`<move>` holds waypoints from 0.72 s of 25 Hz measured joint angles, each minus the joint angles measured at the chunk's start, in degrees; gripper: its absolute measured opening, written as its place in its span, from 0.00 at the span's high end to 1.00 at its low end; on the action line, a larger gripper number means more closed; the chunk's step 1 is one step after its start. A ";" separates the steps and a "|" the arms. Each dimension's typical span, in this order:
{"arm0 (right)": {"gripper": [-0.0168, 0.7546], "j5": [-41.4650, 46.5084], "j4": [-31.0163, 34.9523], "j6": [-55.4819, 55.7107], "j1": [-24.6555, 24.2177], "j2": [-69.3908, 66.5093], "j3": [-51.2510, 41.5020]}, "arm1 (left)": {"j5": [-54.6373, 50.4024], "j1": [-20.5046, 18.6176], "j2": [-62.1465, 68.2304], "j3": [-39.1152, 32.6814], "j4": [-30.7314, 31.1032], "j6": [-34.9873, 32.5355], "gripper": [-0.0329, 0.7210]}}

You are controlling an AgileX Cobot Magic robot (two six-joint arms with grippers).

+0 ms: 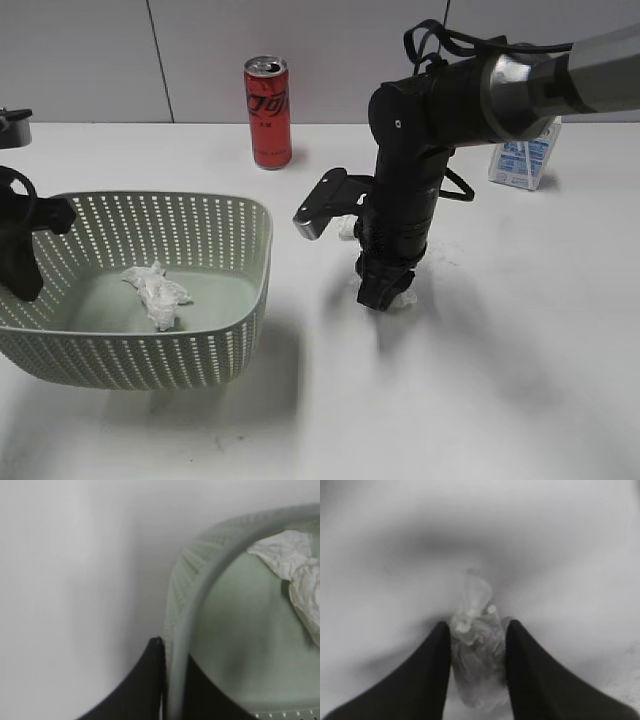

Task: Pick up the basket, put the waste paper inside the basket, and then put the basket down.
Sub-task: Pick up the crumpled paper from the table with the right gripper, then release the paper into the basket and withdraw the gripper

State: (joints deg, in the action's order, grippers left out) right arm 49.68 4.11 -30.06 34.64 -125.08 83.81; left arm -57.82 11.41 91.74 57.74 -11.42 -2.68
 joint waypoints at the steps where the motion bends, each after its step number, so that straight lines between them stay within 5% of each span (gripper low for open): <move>1: 0.72 -0.13 -0.13 0.35 0.00 0.00 0.00 | 0.07 0.00 0.00 0.00 -0.04 0.00 0.95; 5: 0.92 -0.25 -0.37 2.84 0.00 0.00 0.00 | 0.20 0.00 0.00 0.00 -0.04 0.00 0.95; 12: 0.92 0.65 0.13 4.09 0.00 6.92 0.05 | 0.20 0.00 0.00 0.00 -0.04 0.00 0.95; 18: 0.92 1.87 17.25 -6.12 0.08 21.41 3.31 | 0.20 0.00 0.00 0.00 -0.04 0.00 0.95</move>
State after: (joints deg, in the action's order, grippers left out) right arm 51.55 21.36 -36.18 34.72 -103.67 87.13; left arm -57.62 11.41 91.74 57.74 -11.46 -2.68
